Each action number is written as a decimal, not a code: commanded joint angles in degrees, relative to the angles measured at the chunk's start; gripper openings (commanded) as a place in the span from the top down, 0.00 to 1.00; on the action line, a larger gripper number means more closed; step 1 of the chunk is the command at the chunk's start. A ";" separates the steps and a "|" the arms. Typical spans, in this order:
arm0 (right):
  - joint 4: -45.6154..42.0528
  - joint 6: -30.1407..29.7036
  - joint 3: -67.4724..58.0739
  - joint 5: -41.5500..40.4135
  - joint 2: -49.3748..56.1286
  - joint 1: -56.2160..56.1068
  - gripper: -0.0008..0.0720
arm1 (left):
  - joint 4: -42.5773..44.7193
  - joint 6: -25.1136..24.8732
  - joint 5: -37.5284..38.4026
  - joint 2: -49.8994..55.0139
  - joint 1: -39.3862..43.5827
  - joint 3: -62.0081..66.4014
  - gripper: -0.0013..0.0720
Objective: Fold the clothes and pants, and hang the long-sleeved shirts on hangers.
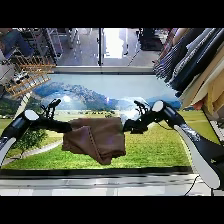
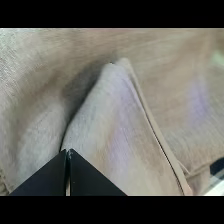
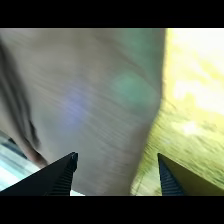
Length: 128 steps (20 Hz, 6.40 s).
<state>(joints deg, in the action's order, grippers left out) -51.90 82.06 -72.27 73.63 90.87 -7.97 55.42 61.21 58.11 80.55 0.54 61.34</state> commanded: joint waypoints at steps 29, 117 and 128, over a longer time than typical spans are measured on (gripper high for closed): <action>8.41 -4.13 4.98 -7.78 0.22 -7.37 0.97 | -1.97 -0.83 7.28 -19.47 -2.54 0.00 0.97; -18.38 7.17 13.29 -9.11 -12.48 57.55 0.30 | -1.95 -2.10 10.73 -19.21 -2.54 -0.13 0.97; -10.10 -4.74 12.26 -7.76 -11.28 45.79 0.97 | -1.99 -2.10 10.73 -19.21 -2.54 -0.13 0.97</action>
<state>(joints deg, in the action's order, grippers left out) -67.13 83.44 -59.42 64.60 80.49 43.66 53.43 59.13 68.84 61.39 -1.98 61.23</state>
